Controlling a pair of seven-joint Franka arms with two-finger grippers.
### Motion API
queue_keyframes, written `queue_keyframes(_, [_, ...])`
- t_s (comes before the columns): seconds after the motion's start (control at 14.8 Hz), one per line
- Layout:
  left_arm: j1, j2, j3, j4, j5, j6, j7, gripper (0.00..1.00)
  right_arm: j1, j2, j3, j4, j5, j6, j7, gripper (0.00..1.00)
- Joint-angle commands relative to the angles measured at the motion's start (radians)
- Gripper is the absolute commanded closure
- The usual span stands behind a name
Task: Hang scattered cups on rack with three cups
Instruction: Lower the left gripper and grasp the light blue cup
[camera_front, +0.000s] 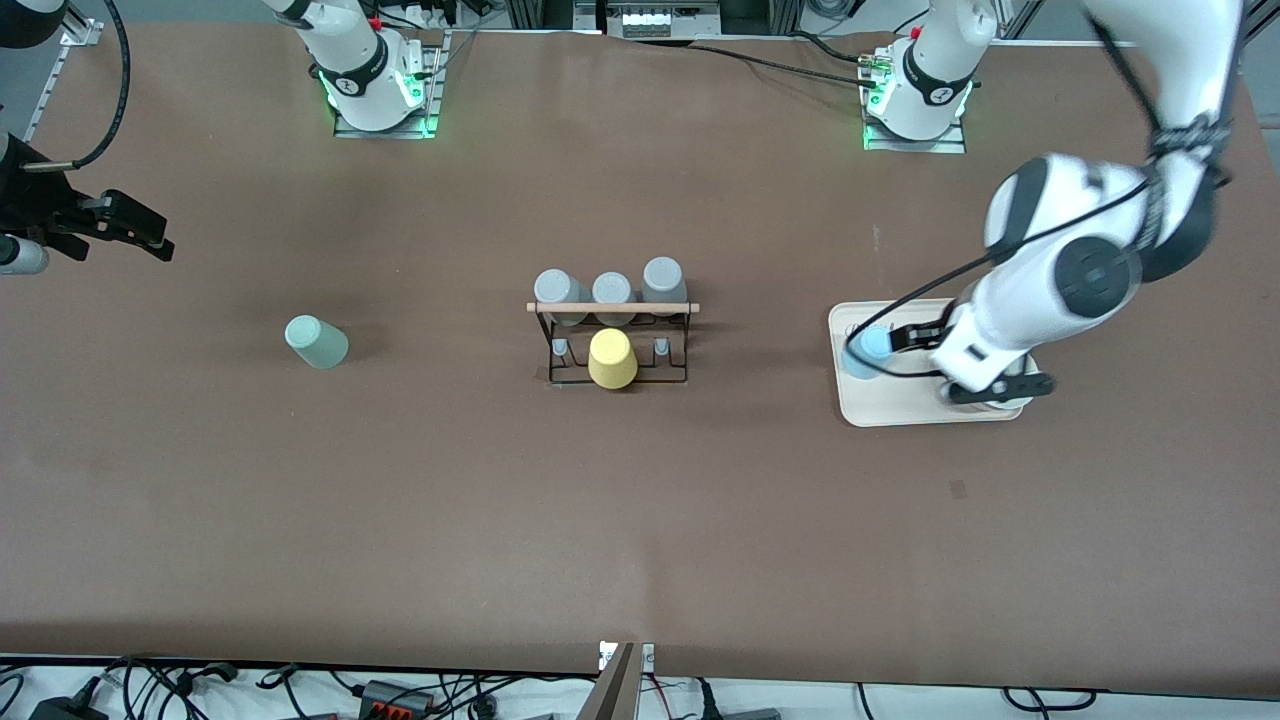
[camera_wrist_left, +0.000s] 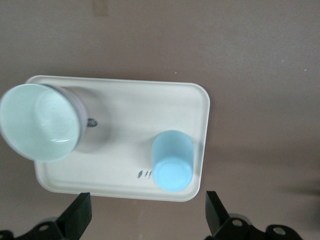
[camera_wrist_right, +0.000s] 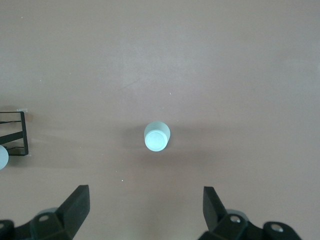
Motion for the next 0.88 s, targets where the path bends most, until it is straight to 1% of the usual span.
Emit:
queue_keyframes(0.0, [-0.011,-0.006,-0.003,-0.145,0.008,0.188,-0.031,0.00,-0.012,0.000,0.011,0.010,-0.004,-0.009,-0.013,0.00])
queue_keyframes(0.2, [-0.011,-0.011,-0.003,-0.251,0.008,0.319,-0.031,0.00,-0.003,0.002,0.011,0.010,-0.004,-0.004,-0.002,0.00])
queue_keyframes(0.47, [-0.011,-0.011,-0.005,-0.302,0.006,0.364,-0.031,0.00,-0.003,0.003,0.012,0.010,-0.006,-0.001,-0.013,0.00])
queue_keyframes(0.54, [-0.009,-0.009,-0.017,-0.306,0.006,0.372,-0.031,0.00,-0.003,0.005,0.011,0.010,-0.006,-0.001,-0.013,0.00])
queue_keyframes(0.67, [-0.005,-0.009,-0.026,-0.314,0.006,0.373,-0.036,0.10,-0.003,0.008,0.011,0.010,-0.006,-0.003,-0.013,0.00])
queue_keyframes(0.81, [-0.005,-0.009,-0.029,-0.316,0.006,0.373,-0.040,0.26,-0.004,0.011,0.011,0.010,-0.007,-0.001,-0.011,0.00])
